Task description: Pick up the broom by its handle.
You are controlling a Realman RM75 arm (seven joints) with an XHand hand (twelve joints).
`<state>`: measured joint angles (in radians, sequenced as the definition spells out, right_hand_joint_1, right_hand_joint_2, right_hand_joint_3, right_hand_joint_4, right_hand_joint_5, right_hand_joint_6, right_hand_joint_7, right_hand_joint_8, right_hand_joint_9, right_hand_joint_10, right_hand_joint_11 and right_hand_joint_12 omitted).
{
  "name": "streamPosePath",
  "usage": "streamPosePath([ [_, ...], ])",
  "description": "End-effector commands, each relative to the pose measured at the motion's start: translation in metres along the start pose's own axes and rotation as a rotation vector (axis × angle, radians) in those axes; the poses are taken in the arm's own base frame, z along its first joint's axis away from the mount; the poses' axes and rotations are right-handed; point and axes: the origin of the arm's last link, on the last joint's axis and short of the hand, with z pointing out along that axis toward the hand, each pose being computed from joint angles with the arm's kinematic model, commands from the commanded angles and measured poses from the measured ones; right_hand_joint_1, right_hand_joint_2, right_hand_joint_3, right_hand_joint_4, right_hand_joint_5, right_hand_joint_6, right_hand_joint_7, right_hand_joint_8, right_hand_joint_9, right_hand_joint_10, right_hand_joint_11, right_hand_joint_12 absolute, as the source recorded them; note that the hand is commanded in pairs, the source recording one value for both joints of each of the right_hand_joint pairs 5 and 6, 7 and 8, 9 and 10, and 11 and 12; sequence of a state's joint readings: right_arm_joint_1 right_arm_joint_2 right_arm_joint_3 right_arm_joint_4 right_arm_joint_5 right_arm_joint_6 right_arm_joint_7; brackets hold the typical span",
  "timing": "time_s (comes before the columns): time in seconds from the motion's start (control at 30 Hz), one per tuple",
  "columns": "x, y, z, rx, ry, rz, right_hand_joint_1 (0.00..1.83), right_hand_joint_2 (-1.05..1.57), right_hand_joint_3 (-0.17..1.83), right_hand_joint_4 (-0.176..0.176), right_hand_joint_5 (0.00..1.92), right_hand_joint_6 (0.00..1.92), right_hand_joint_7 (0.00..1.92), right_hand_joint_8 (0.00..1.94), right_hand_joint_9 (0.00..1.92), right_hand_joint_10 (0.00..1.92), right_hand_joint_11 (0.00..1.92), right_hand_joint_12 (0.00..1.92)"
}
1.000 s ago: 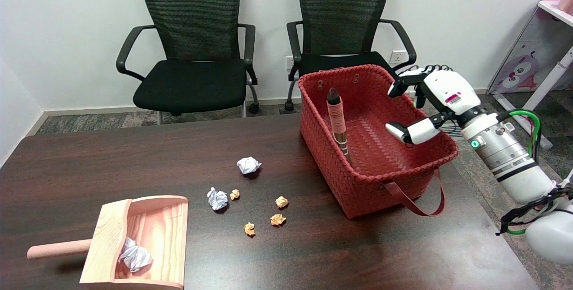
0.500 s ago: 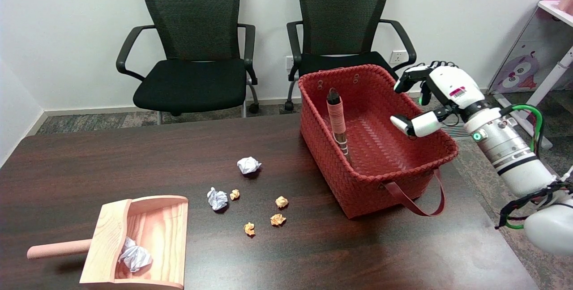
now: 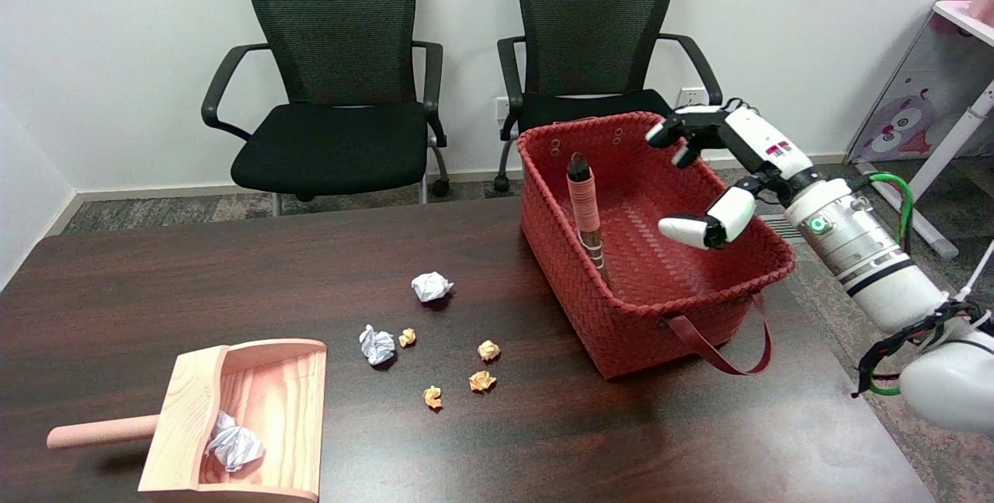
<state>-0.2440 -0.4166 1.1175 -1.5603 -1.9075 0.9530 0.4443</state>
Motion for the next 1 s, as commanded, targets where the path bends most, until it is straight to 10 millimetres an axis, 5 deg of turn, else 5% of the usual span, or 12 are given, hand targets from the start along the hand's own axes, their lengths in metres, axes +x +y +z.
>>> streamPosePath([
  [0.03,-0.011,-0.025,0.011,0.084,-0.110,0.401,0.98,-0.39,1.28,-0.052,0.59,0.59,0.59,0.59,0.49,0.49,0.70,0.70],
  [0.63,-0.060,-0.015,0.011,0.015,-0.115,0.641,0.94,-0.48,1.27,-0.033,0.48,0.48,0.48,0.48,0.39,0.39,0.52,0.52],
  [1.0,-0.088,-0.029,0.046,0.064,-0.207,0.686,0.94,-0.45,1.24,-0.046,0.48,0.48,0.48,0.48,0.41,0.41,0.55,0.55],
])
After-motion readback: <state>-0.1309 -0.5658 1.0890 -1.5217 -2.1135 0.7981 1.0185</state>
